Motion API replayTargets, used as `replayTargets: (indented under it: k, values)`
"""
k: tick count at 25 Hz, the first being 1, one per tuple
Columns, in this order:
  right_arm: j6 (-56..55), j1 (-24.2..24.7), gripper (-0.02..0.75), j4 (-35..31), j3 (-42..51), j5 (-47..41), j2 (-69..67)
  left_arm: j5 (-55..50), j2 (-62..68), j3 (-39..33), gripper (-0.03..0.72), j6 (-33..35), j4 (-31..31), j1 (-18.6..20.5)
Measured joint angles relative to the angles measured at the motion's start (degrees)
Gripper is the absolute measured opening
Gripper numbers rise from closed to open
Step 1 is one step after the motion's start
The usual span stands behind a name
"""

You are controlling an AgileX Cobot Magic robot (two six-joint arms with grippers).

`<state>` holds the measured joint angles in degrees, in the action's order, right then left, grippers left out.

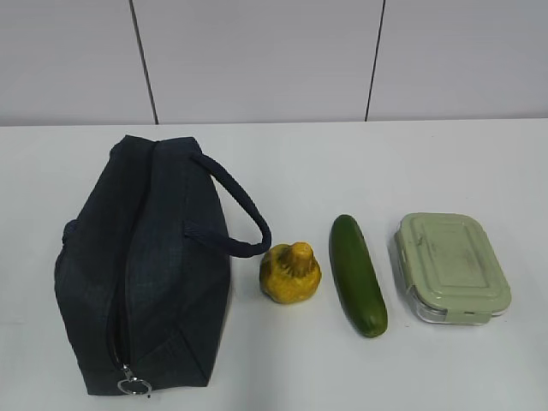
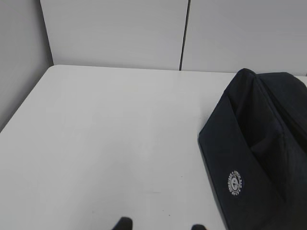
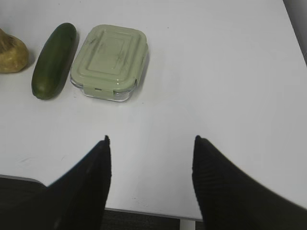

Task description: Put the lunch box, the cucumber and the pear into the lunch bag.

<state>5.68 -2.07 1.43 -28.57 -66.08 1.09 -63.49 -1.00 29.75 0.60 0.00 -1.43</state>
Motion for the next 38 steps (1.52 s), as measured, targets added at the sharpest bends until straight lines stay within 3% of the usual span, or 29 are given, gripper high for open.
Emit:
replayTargets:
  k: [12,19,33,38]
  values:
    - [-2.8,0.0,0.430,0.0,0.0,0.0,-0.8,0.0,0.0,0.0,0.238,0.0,0.0,0.0]
    - [-7.5,0.0,0.430,-1.8,-1.3,1.8,-14.4,0.0,0.0,0.0,0.238,0.0,0.0,0.0]
    - [-7.7,0.0,0.426,-9.5,-10.9,19.5,-40.3,0.0,0.0,0.0,0.238,0.0,0.0,0.0]
    - [-7.1,0.0,0.353,-10.1,-16.3,20.7,-51.1,0.0,0.0,0.0,0.238,0.0,0.0,0.0]
